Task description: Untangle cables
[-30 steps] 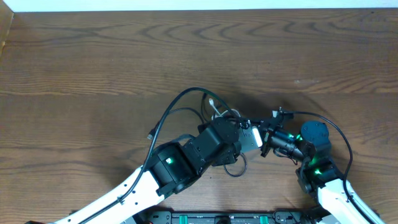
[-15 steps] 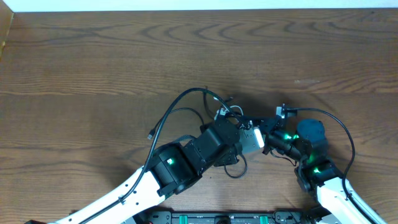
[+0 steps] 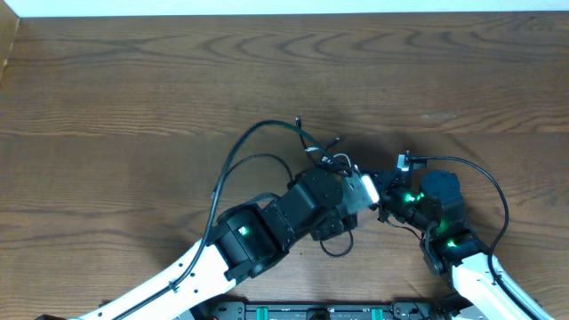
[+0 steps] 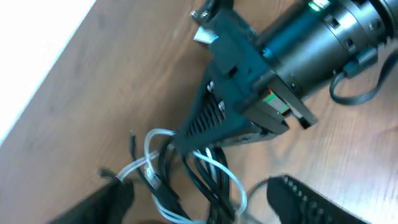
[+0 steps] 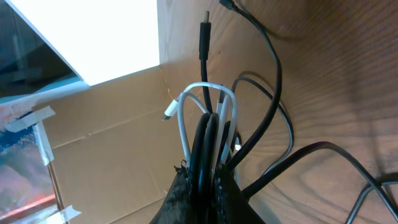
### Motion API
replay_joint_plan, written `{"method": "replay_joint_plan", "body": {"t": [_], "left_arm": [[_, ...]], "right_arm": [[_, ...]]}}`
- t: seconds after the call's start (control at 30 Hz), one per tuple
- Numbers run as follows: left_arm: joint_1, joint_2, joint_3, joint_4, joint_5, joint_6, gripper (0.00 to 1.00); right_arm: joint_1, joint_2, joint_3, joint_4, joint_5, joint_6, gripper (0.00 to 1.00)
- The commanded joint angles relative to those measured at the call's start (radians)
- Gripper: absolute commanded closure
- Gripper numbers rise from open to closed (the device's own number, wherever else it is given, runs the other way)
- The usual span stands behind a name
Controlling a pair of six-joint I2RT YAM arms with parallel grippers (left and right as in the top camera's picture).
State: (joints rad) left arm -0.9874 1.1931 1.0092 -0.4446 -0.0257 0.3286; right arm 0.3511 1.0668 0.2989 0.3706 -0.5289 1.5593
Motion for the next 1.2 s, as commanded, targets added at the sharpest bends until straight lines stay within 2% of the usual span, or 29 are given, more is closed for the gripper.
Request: {"method": "replay_joint_plan", "body": {"t": [0.0, 0.07, 0.17, 0.4, 0.47, 0.57, 0.6, 0.73, 0.77, 0.8, 0.97, 1.17], "left_arm": [[0.000, 0.005, 0.029, 0.001, 0.011, -0.357, 0.25], [0.000, 0.016, 0.029, -0.003, 0.011, -0.476, 0.28], [0.000, 0.040, 0.029, -0.002, 0.011, -0.563, 0.36], [0.000, 0.152, 0.029, -0.002, 0.010, -0.589, 0.37], [0.000, 0.169, 0.029, -0.002, 0.005, -0.589, 0.40], [0.000, 0.175, 0.029, -0.003, -0.044, -0.589, 0.53], [0.000, 0.171, 0.029, -0.003, -0.067, -0.589, 0.61], [0.000, 0.154, 0.029, -0.003, -0.152, -0.588, 0.79], [0.001, 0.151, 0.029, -0.002, -0.162, -0.585, 0.81], [0.000, 0.149, 0.029, -0.002, -0.174, -0.585, 0.91], [0.001, 0.148, 0.029, -0.011, -0.214, -0.585, 0.92], [0.005, 0.136, 0.029, -0.013, -0.407, -0.586, 0.92]], "right_arm": [[0.010, -0.002, 0.000, 0.003, 0.008, -0.020, 0.99], [0.010, -0.002, 0.000, 0.003, 0.012, -0.020, 0.99], [0.010, -0.002, 0.000, 0.003, 0.014, -0.020, 0.99], [0.010, -0.002, 0.000, 0.003, 0.014, -0.020, 0.99], [0.010, -0.002, 0.000, 0.002, 0.013, -0.020, 0.99], [0.010, -0.002, 0.000, -0.005, 0.013, -0.020, 0.99], [0.010, -0.002, 0.000, -0.009, 0.014, -0.020, 0.99], [0.010, -0.002, 0.000, -0.021, 0.014, -0.020, 0.99], [0.010, -0.002, 0.000, -0.024, 0.014, -0.020, 0.99], [0.010, -0.002, 0.000, -0.024, 0.014, -0.020, 0.99], [0.010, -0.002, 0.000, -0.024, 0.014, -0.032, 0.99], [0.010, -0.002, 0.000, -0.080, 0.015, -0.084, 0.98]]}}
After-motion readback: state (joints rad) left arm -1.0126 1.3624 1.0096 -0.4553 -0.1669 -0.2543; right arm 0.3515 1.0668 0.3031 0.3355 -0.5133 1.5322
